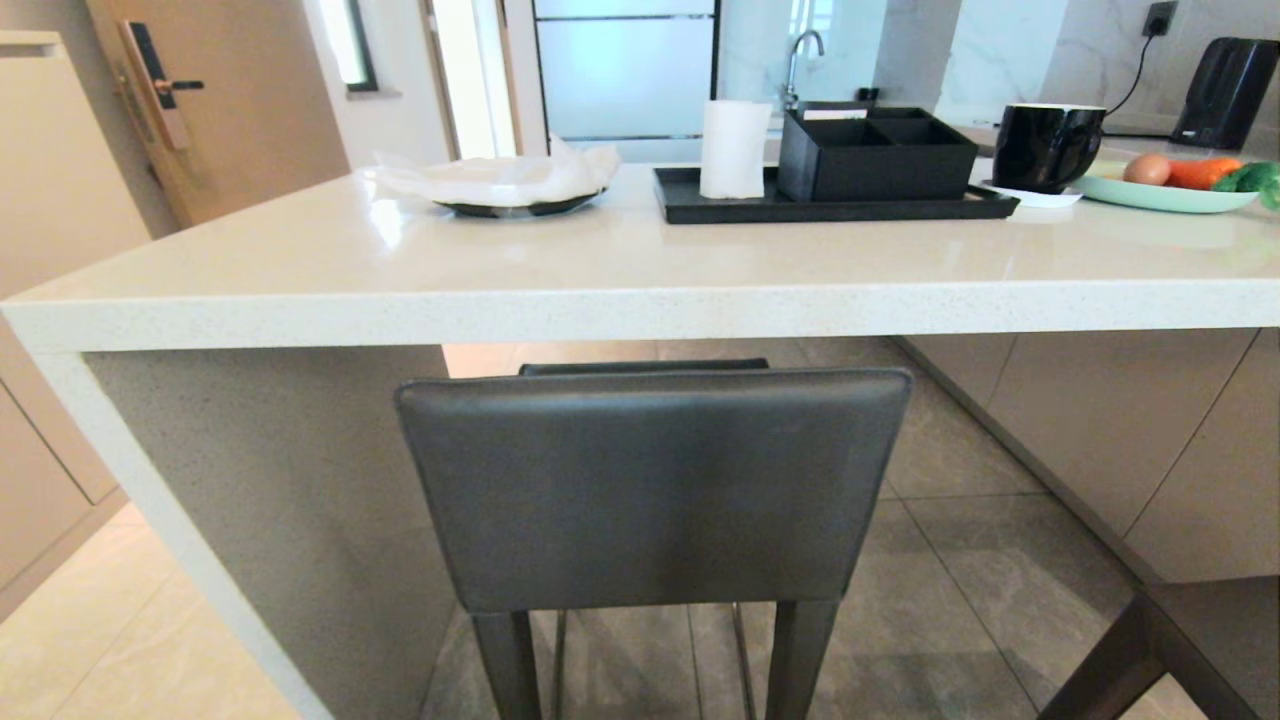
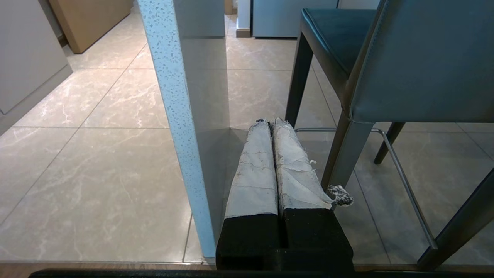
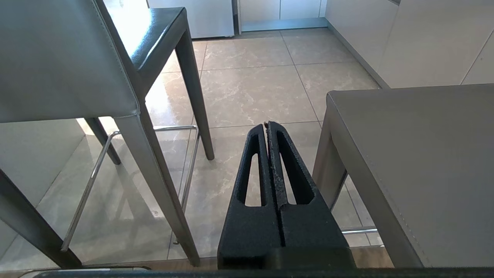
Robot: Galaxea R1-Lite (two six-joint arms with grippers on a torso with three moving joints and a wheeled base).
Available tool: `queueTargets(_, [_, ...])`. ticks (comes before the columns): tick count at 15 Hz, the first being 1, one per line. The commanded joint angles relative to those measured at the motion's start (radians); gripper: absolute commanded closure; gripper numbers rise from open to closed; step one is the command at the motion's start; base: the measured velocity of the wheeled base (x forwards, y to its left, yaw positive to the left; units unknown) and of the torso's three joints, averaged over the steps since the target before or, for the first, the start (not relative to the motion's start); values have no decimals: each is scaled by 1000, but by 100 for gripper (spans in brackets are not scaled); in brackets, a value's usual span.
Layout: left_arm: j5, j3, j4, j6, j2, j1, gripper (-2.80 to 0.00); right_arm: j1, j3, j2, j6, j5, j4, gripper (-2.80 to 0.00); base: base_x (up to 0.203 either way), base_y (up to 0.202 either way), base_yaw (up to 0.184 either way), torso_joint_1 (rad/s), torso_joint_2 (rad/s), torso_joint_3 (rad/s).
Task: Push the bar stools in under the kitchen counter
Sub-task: Pull the gray chair out from under the dining table
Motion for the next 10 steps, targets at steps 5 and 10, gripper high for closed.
queueTargets(5, [0, 0, 0, 0, 2, 1, 0, 1, 2, 1, 2, 0, 0, 0, 0, 0, 0, 0, 0, 0])
queueTargets(10, [-1, 0, 1, 0, 2, 1, -280, 1, 2, 1, 2, 0, 0, -280, 0, 0, 0, 0, 0, 0])
